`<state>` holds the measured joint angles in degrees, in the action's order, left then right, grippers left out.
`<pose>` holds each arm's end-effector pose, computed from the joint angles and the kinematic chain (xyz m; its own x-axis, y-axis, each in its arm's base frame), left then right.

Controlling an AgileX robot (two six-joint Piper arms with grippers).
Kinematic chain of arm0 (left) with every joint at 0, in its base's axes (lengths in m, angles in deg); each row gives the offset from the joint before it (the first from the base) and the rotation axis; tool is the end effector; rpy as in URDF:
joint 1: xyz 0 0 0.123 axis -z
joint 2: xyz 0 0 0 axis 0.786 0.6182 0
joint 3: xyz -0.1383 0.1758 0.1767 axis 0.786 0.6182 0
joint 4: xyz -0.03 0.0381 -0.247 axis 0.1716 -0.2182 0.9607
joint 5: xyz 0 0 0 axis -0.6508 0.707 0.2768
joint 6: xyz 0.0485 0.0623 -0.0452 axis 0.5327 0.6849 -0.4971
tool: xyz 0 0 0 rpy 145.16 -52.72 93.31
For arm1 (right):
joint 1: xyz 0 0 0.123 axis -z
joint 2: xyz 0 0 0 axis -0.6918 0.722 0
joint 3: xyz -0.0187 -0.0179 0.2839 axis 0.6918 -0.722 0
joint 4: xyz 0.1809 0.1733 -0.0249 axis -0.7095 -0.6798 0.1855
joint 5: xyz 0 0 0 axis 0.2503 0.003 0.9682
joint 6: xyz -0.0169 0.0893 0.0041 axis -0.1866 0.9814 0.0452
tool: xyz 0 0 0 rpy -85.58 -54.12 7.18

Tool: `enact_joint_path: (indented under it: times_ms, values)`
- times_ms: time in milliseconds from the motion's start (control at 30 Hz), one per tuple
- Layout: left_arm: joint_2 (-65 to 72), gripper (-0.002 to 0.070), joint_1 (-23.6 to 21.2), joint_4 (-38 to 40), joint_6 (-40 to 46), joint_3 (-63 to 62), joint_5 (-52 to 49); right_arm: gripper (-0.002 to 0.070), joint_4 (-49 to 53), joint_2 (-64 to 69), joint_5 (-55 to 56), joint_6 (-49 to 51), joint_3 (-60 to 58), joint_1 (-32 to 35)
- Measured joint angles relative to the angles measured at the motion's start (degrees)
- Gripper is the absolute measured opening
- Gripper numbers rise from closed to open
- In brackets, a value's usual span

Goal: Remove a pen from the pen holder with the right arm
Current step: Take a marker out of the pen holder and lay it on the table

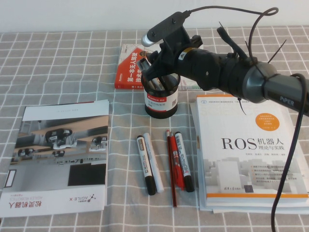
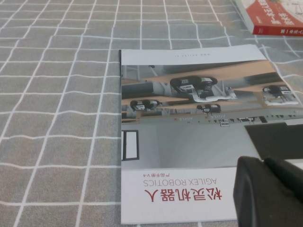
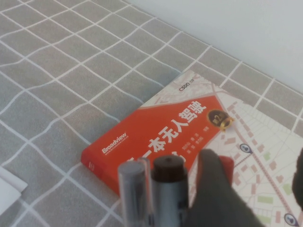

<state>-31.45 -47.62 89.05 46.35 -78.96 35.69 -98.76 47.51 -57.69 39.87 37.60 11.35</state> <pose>0.0518 -0.0058 0.1702 -0.2996 0.0423 -0.9531 0.0998 0.9949 0.0128 0.4389 0.2785 0.2349 -0.1928 -0.3281 -0.9248 -0.5760 0.8008 -0.1640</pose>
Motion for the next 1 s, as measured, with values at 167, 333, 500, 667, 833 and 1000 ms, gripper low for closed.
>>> enact_joint_path:
  times_ms: [167, 333, 500, 667, 833, 1000]
  values:
    - [0.0, -0.0004, 0.0, 0.0, 0.0, 0.0, 0.0, 0.0298, 0.0, 0.3, 0.1, 0.0, 0.0, 0.0]
    - [0.0, -0.0004, 0.0, 0.0, 0.0, 0.0, 0.0, 0.0296, -0.2, 0.3, 0.3, 0.0, 0.0, 0.0]
    - [0.0, -0.0004, 0.0, 0.0, 0.0, 0.0, 0.0, 0.0277, -1.3, 0.5, 0.4, 0.0, 0.0, 0.0]
    - [0.0, -0.0004, 0.0, 0.0, 0.0, 0.0, 0.0, 0.0193, -2.4, 1.0, 0.4, 0.0, 0.0, 0.0]
    - [0.0, -0.0004, 0.0, 0.0, 0.0, 0.0, 0.0, 0.0123, -2.7, 1.1, 0.3, 0.0, 0.0, 0.0]
    - [0.0, -0.0004, 0.0, 0.0, 0.0, 0.0, 0.0, 0.0109, -2.8, 1.1, 0.3, 0.0, 0.0, 0.0]
